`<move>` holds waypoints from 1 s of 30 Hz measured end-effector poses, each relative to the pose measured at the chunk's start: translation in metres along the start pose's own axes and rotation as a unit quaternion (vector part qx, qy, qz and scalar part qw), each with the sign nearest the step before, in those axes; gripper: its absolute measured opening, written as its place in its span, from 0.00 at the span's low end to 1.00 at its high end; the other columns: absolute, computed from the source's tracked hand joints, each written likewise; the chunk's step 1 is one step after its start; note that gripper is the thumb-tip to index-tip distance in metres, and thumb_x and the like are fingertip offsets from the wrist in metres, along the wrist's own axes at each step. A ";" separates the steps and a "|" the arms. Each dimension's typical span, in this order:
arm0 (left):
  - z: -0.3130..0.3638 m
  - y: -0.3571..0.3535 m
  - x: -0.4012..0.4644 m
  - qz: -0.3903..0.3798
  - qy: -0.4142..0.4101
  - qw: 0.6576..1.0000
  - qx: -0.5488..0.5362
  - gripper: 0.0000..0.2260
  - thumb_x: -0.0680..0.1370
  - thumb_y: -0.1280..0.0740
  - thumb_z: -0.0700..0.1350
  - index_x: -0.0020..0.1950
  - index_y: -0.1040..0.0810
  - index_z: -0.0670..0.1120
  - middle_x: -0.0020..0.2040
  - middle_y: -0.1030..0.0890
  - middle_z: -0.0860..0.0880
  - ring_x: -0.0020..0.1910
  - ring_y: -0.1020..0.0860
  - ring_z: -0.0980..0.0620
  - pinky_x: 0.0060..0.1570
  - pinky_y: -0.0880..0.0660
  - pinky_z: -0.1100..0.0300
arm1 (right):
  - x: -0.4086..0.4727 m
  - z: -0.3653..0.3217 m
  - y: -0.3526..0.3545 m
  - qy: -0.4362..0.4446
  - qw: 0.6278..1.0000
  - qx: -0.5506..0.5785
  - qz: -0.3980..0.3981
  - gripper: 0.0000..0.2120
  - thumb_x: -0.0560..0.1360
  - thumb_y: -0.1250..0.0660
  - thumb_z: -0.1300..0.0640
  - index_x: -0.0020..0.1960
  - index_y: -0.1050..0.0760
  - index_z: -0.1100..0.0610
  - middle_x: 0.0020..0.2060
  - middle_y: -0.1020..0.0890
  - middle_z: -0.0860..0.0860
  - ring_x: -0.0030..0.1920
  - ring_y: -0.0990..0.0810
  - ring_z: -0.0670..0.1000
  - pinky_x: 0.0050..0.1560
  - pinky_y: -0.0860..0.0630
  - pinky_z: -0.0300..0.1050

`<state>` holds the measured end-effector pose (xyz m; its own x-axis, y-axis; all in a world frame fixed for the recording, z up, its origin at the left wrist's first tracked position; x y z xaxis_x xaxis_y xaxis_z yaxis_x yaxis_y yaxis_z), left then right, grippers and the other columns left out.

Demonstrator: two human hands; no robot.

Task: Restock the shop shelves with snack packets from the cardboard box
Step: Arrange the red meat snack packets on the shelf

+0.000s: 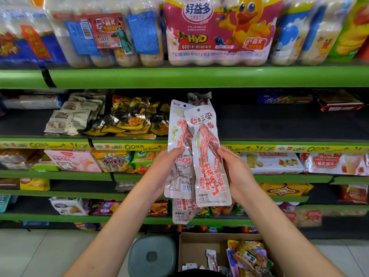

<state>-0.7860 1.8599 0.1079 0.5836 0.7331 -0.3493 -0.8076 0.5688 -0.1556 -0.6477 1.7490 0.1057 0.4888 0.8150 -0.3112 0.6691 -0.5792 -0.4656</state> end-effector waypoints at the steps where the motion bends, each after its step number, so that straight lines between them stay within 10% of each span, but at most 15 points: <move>1: 0.001 0.000 0.000 0.001 -0.001 1.000 0.006 0.37 0.64 0.27 0.64 0.70 0.29 0.51 0.67 0.22 0.50 0.67 0.26 0.48 0.71 0.32 0.41 | 0.000 0.000 0.001 -0.002 1.000 0.002 0.003 0.09 0.82 0.37 0.56 0.55 0.18 0.56 0.46 0.13 0.55 0.41 0.14 0.51 0.37 0.19 0.44; 9: -0.003 0.002 0.008 0.008 -0.003 1.000 0.018 0.13 0.73 0.27 0.59 0.53 0.24 0.57 0.49 0.16 0.60 0.50 0.19 0.61 0.47 0.26 0.57 | 0.003 0.002 0.003 -0.018 1.000 0.001 0.009 0.10 0.82 0.37 0.54 0.59 0.20 0.55 0.46 0.13 0.54 0.42 0.13 0.51 0.36 0.19 0.44; 24: 0.006 0.011 0.016 0.019 0.000 1.000 -0.012 0.23 0.69 0.26 0.57 0.62 0.24 0.51 0.60 0.17 0.47 0.62 0.20 0.44 0.65 0.27 0.40 | 0.019 -0.024 0.012 0.015 0.999 -0.036 0.017 0.12 0.82 0.38 0.54 0.49 0.16 0.52 0.45 0.13 0.54 0.41 0.14 0.51 0.41 0.18 0.47; 30: 0.003 0.018 0.018 0.017 0.007 1.000 -0.019 0.11 0.78 0.30 0.50 0.60 0.22 0.51 0.50 0.13 0.50 0.50 0.14 0.47 0.52 0.19 0.47 | 0.084 -0.095 0.036 0.079 0.980 -0.144 0.110 0.09 0.82 0.40 0.60 0.56 0.21 0.59 0.47 0.15 0.57 0.38 0.16 0.53 0.42 0.19 0.47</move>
<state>-0.7900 1.8845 0.1014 0.5540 0.7466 -0.3683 -0.8303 0.5280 -0.1786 -0.5291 1.7941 0.1417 0.7046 0.6693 -0.2357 0.6564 -0.7410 -0.1418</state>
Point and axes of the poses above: each hand's wrist, its own x-axis towards the middle knuckle, its own y-axis out of the back of the hand, z = x × y, the point moved 7 cm from there along x, towards the middle knuckle
